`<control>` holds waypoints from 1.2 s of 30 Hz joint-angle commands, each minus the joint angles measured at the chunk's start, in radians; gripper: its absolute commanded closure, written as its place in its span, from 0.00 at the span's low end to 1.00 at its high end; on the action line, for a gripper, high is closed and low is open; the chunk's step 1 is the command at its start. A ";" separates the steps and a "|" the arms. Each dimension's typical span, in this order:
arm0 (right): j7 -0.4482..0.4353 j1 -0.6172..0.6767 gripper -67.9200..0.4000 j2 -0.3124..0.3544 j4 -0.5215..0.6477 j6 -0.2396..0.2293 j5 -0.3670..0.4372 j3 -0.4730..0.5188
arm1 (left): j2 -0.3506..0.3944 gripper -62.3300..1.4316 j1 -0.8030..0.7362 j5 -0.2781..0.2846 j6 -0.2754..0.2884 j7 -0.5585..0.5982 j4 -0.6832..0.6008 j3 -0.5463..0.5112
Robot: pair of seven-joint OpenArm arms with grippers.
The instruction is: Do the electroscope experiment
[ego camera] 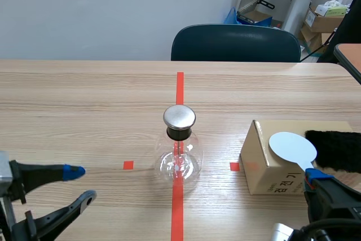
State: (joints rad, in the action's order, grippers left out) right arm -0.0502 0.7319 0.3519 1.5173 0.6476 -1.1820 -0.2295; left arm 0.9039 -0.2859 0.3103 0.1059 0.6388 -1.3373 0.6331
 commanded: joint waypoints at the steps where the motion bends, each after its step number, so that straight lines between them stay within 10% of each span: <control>1: 0.007 0.000 0.98 0.008 0.010 0.011 0.000 0.006 | -0.006 0.74 -0.002 0.008 -0.010 0.021 -0.010 -0.005; 7: 0.006 0.000 0.98 0.008 0.011 0.045 0.000 0.006 | -0.029 0.91 -0.001 0.004 -0.015 0.022 -0.010 -0.004; 17: 0.000 -0.002 0.98 0.037 0.098 0.135 0.000 0.006 | -0.103 0.91 0.065 -0.202 -0.018 0.012 -0.010 0.134; 36: 0.218 -0.176 0.98 0.078 0.213 0.035 -0.066 -0.212 | -0.283 0.93 0.264 -0.056 -0.127 -0.079 0.236 0.231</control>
State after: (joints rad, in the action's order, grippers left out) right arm 0.1635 0.5686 0.4217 1.7271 0.6769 -1.2392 -0.4488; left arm 0.6254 -0.0238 0.2543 -0.0235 0.5426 -1.0897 0.8738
